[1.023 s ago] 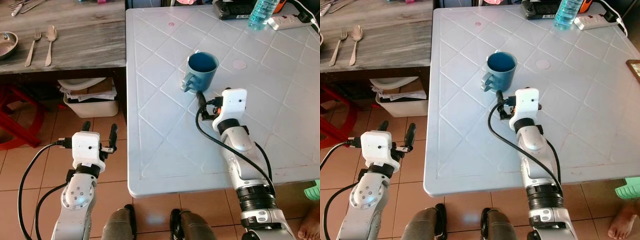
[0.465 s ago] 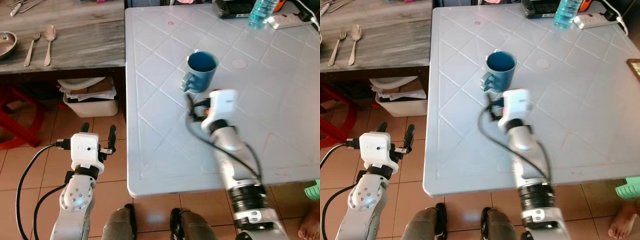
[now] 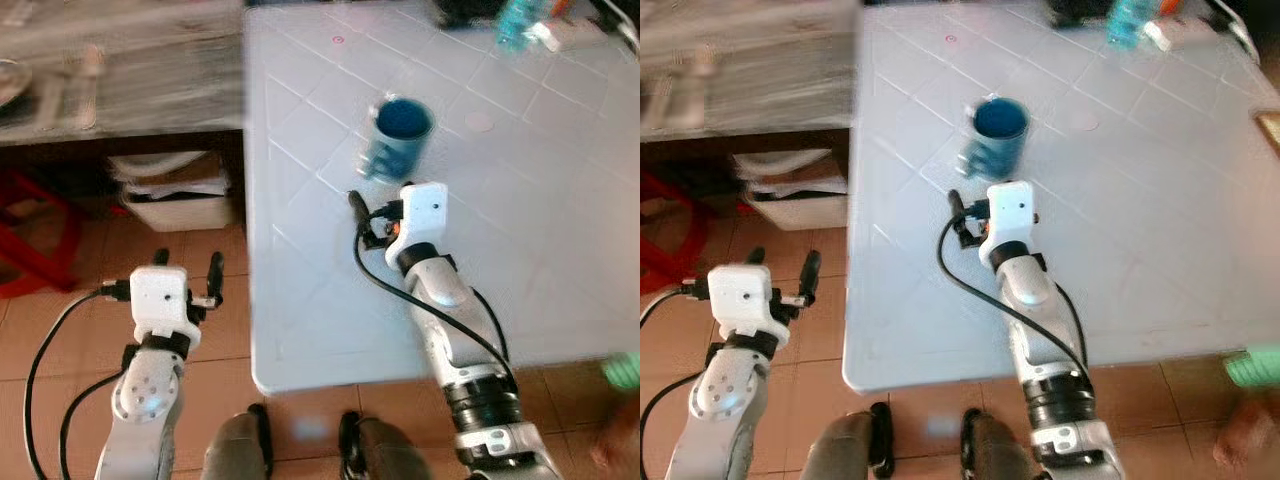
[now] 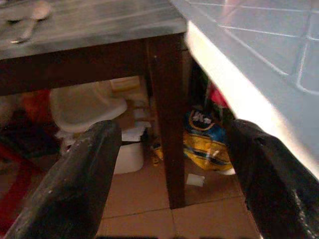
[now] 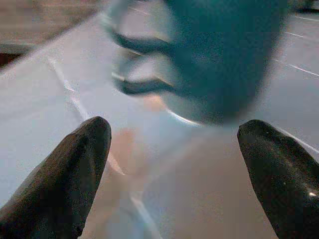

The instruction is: Setting the table

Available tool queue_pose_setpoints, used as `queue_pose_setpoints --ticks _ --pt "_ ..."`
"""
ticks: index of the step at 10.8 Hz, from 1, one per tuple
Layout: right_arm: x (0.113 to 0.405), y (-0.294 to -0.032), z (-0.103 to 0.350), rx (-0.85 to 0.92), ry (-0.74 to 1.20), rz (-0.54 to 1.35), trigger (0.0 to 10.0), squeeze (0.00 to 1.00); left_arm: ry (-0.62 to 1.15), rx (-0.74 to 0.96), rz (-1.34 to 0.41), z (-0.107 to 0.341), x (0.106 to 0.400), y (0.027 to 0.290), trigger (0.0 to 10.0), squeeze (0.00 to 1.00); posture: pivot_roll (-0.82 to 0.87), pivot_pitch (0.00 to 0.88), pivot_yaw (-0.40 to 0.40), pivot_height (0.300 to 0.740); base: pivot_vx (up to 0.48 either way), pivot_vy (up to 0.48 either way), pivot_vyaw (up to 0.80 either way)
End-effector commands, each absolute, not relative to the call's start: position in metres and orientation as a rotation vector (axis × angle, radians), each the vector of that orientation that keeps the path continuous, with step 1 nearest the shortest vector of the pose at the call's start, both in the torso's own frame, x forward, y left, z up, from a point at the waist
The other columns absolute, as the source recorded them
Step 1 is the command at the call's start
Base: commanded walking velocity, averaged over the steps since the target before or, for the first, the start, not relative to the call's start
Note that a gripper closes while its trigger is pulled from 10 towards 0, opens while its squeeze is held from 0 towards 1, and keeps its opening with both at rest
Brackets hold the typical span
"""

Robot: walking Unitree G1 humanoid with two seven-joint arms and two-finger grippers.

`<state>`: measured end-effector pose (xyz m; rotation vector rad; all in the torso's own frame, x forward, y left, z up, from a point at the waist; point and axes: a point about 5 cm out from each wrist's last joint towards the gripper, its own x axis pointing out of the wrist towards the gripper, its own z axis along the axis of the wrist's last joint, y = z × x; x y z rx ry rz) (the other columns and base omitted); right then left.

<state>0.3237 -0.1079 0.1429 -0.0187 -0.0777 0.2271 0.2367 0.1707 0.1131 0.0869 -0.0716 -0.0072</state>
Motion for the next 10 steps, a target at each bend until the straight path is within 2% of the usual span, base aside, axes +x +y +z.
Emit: queue_pose_setpoints --ticks 1,3,8,10 --pt "0.323 -0.110 0.144 -0.014 -0.079 0.221 10.0 0.00 -0.042 0.090 0.004 0.108 0.234 0.173 10.0 0.00 0.04 0.239 -0.007 0.740 0.000 0.000 0.00" --pt "0.327 -0.107 0.149 -0.022 -0.095 0.213 10.0 0.00 -0.044 0.088 -0.002 0.108 0.234 0.170 10.0 0.00 0.04 0.243 -0.009 0.740 0.000 0.000 0.00" --pt "0.341 -0.073 0.160 -0.039 -0.127 0.274 10.0 0.00 -0.036 0.091 -0.001 0.106 0.228 0.169 10.0 0.00 0.06 0.267 -0.016 0.740 0.000 0.000 0.00" --pt "0.352 -0.076 0.168 -0.045 -0.144 0.240 10.0 0.00 -0.033 0.092 -0.005 0.107 0.227 0.168 10.0 0.00 0.06 0.279 -0.014 0.740 0.000 0.000 0.00"
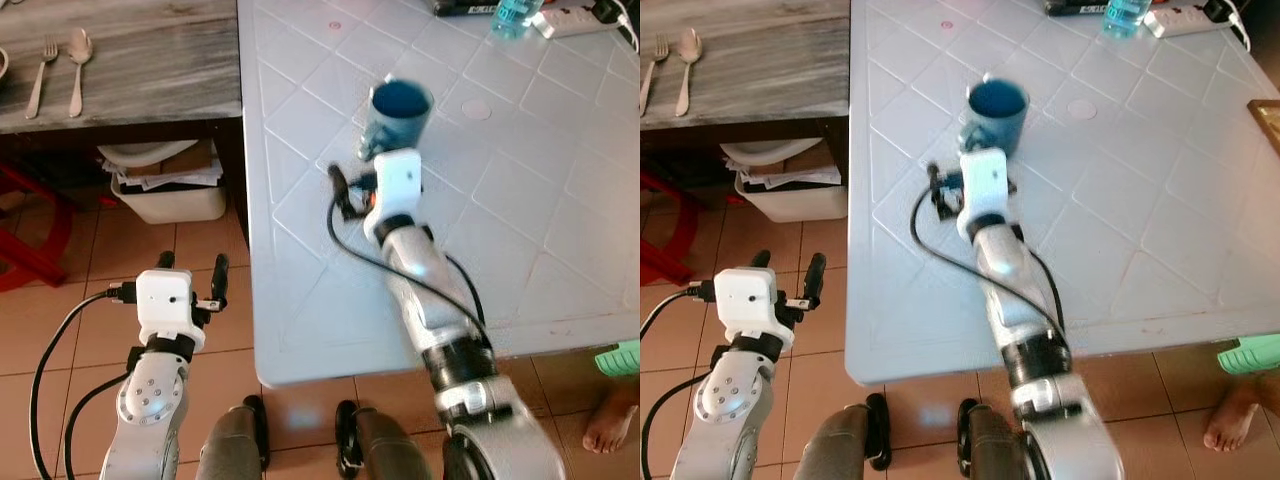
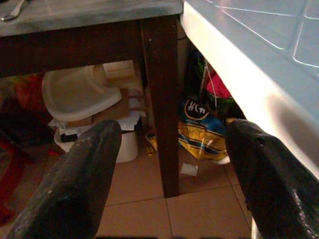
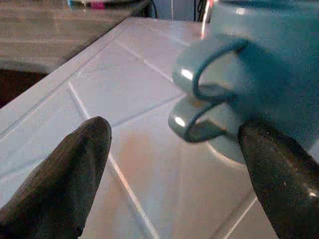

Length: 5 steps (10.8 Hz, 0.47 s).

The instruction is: Setting the table

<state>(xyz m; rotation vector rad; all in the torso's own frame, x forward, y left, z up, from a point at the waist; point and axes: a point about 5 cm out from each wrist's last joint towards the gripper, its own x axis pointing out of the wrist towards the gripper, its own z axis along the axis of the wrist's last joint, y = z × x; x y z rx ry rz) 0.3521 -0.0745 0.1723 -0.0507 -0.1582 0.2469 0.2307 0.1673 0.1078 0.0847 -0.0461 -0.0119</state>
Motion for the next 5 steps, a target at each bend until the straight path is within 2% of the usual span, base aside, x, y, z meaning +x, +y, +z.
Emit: queue_pose_setpoints --ticks 1,4,5 --pt "0.355 -0.079 0.171 -0.049 -0.154 0.224 10.0 0.00 -0.031 0.094 -0.008 0.107 0.227 0.168 10.0 0.00 0.06 0.283 -0.014 0.740 0.000 0.000 0.00" --pt "0.357 -0.086 0.169 -0.056 -0.158 0.199 10.0 0.00 -0.027 0.098 -0.007 0.107 0.226 0.170 10.0 0.00 0.07 0.287 -0.013 0.740 0.000 0.000 0.00" --pt "0.357 -0.096 0.168 -0.069 -0.162 0.166 10.0 0.00 -0.027 0.099 -0.008 0.107 0.226 0.170 10.0 0.00 0.07 0.286 -0.010 0.740 0.000 0.000 0.00"
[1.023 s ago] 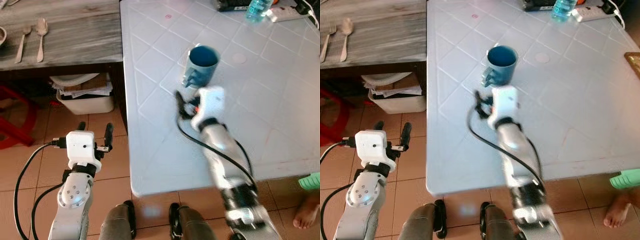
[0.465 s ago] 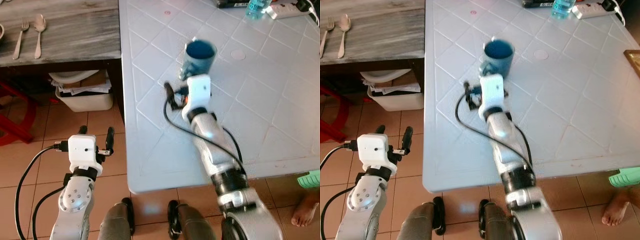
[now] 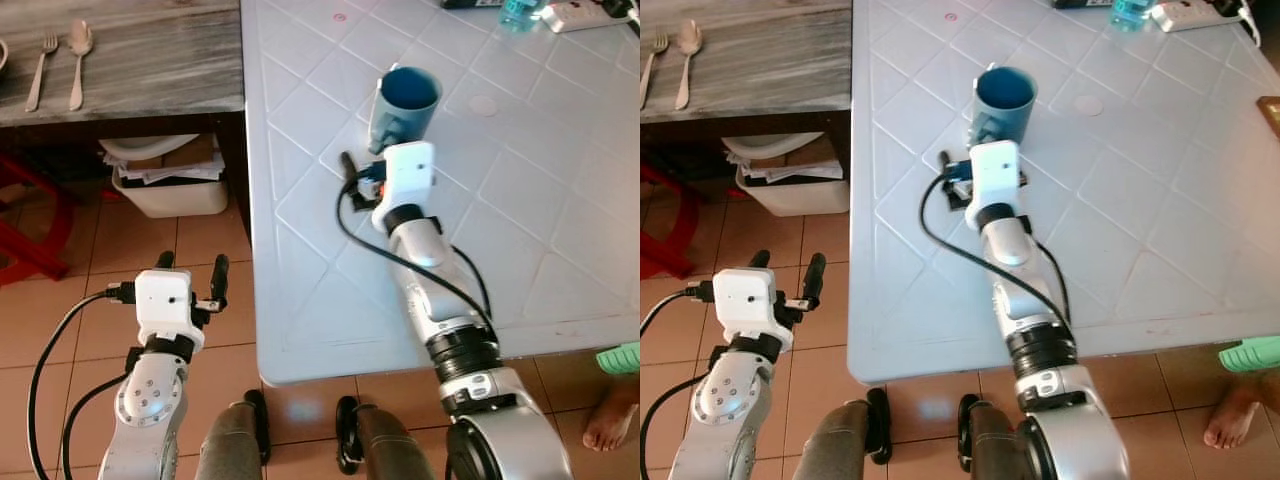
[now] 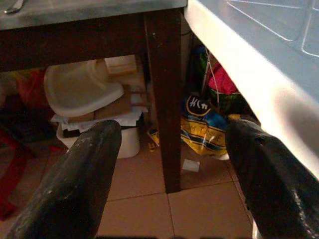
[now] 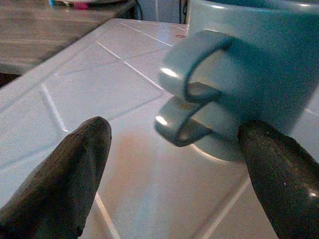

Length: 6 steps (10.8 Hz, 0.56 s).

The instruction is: Setting the table

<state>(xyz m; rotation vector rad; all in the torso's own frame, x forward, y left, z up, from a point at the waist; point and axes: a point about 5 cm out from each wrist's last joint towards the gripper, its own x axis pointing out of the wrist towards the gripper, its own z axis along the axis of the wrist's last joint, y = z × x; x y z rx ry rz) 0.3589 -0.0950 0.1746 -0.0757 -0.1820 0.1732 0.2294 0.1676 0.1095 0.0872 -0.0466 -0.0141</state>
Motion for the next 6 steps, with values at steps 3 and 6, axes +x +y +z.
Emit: queue_pose_setpoints --ticks 3,6 --pt "0.362 -0.123 0.169 -0.095 -0.163 0.086 10.0 0.00 -0.025 0.102 -0.009 0.107 0.226 0.170 10.0 0.00 0.06 0.289 -0.006 0.740 0.000 0.000 0.00" --pt "0.365 -0.128 0.174 -0.105 -0.183 0.066 10.0 0.00 -0.024 0.105 -0.012 0.107 0.225 0.171 10.0 0.00 0.07 0.290 -0.004 0.740 0.000 0.000 0.00"
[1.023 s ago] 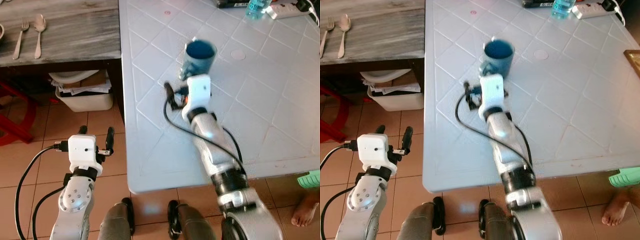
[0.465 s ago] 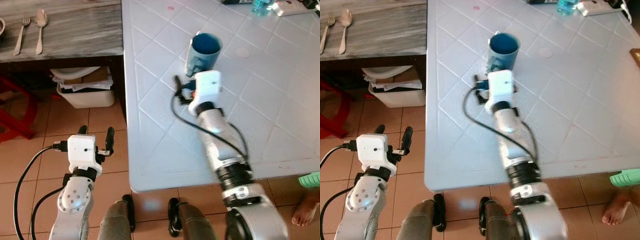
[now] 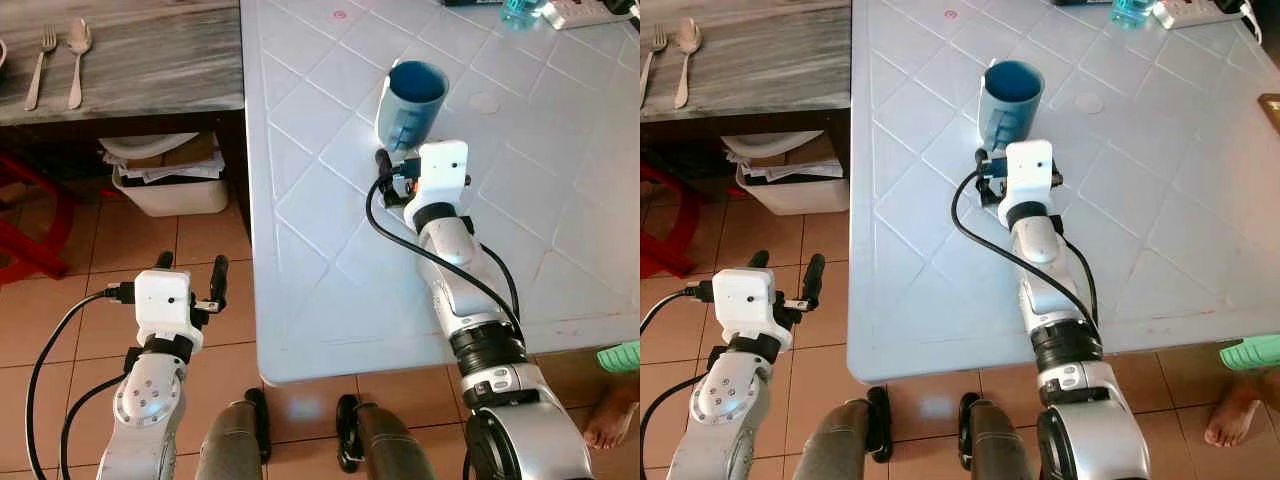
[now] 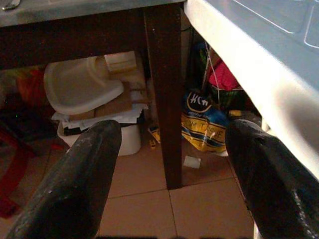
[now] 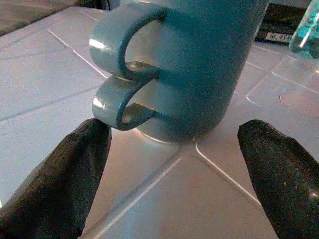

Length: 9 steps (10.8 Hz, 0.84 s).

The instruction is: Setting the table

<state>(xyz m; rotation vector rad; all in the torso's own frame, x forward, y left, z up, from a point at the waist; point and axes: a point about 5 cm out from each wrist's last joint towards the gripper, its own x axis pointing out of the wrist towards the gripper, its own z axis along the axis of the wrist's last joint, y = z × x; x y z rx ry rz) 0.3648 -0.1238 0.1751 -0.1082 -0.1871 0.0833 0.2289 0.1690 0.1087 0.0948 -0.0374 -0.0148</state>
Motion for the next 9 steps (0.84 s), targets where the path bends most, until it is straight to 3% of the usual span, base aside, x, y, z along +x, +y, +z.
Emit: queue_pose_setpoints --ticks 1,5,9 --pt "0.366 -0.126 0.175 -0.103 -0.189 0.065 10.0 0.00 -0.023 0.106 -0.011 0.107 0.225 0.171 10.0 0.00 0.07 0.290 -0.004 0.740 0.000 0.000 0.00" --pt "0.368 -0.105 0.173 -0.091 -0.171 0.141 10.0 0.00 -0.019 0.106 -0.011 0.106 0.225 0.170 10.0 0.00 0.07 0.288 -0.006 0.740 0.000 0.000 0.00" --pt "0.368 -0.104 0.174 -0.102 -0.194 0.134 10.0 0.00 -0.021 0.104 -0.016 0.106 0.226 0.170 10.0 0.00 0.07 0.289 -0.004 0.740 0.000 0.000 0.00"
